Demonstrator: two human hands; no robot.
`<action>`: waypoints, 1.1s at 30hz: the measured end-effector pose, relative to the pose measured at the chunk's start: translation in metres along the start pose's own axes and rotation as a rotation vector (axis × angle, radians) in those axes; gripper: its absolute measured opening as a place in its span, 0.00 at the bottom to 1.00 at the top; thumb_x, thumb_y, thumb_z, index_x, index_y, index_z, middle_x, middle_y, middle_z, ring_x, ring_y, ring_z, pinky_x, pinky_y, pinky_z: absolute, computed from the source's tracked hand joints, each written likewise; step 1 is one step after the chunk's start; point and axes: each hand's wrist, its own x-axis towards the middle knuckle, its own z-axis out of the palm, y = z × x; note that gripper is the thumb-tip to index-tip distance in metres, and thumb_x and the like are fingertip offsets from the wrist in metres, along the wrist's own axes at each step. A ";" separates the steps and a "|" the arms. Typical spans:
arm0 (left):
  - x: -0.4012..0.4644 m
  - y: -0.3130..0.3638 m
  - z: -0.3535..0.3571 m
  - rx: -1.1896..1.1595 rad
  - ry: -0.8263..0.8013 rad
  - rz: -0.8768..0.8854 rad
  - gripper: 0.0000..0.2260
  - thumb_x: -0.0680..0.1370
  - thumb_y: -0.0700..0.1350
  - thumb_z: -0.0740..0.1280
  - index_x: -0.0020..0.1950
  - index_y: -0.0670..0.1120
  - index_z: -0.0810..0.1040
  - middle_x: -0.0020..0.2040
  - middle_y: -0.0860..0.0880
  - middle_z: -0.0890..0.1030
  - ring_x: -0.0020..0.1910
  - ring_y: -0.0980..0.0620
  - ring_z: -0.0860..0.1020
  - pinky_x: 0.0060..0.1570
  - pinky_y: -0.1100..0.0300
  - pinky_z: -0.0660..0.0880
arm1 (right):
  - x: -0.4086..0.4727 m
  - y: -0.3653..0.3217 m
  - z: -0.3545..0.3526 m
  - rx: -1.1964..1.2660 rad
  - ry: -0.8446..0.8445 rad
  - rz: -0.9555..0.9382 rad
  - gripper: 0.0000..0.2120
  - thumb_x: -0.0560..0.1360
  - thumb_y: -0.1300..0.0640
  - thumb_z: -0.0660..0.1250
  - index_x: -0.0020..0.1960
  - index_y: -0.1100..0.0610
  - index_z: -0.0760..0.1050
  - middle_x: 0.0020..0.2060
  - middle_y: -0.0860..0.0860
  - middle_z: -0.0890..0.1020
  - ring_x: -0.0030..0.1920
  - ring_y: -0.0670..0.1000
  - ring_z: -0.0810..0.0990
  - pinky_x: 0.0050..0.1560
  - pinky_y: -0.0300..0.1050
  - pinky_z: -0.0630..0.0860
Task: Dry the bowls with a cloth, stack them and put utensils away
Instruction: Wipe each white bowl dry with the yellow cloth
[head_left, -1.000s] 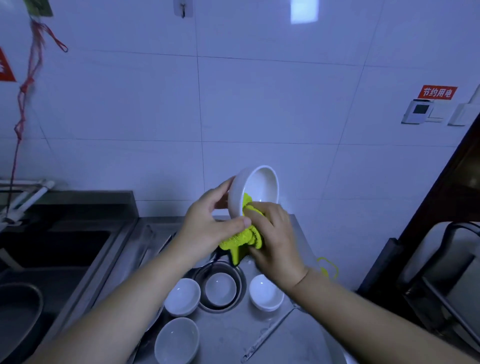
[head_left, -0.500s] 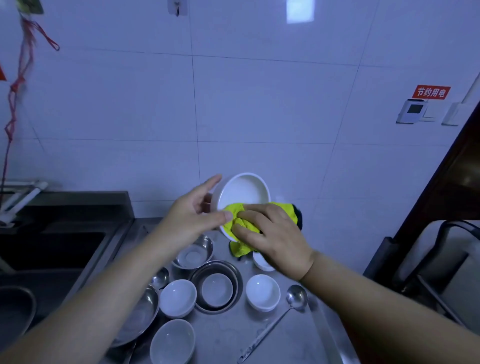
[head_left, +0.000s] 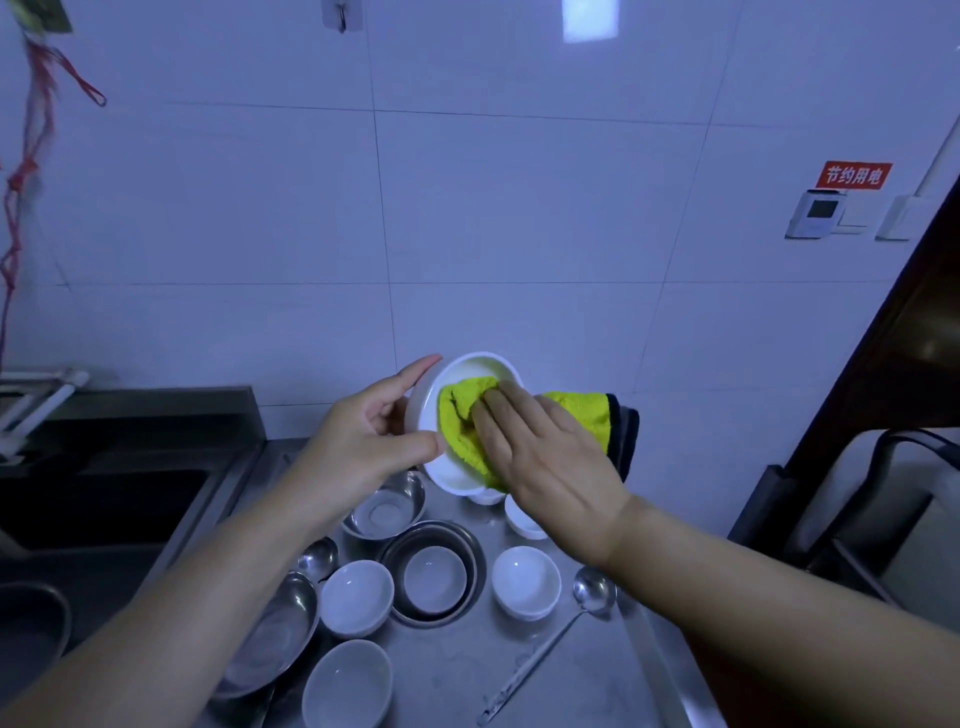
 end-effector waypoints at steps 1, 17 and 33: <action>-0.001 -0.001 0.001 -0.007 -0.009 0.003 0.31 0.59 0.44 0.74 0.60 0.63 0.76 0.52 0.49 0.82 0.44 0.56 0.78 0.46 0.63 0.77 | 0.002 -0.003 -0.002 0.075 -0.017 0.044 0.22 0.72 0.66 0.55 0.66 0.66 0.70 0.59 0.61 0.76 0.62 0.62 0.72 0.57 0.51 0.69; -0.007 -0.001 -0.009 0.072 -0.142 -0.104 0.32 0.57 0.49 0.73 0.62 0.61 0.75 0.55 0.44 0.82 0.45 0.53 0.79 0.43 0.58 0.76 | -0.006 0.031 0.012 -0.053 0.024 -0.457 0.18 0.82 0.65 0.50 0.65 0.60 0.73 0.66 0.55 0.75 0.69 0.55 0.70 0.67 0.49 0.65; -0.007 -0.017 0.021 -0.162 0.120 -0.144 0.31 0.61 0.42 0.71 0.64 0.56 0.76 0.43 0.43 0.78 0.36 0.49 0.77 0.38 0.56 0.76 | -0.016 -0.070 0.016 0.806 0.178 0.456 0.31 0.60 0.63 0.73 0.61 0.48 0.73 0.56 0.46 0.77 0.56 0.51 0.74 0.57 0.44 0.68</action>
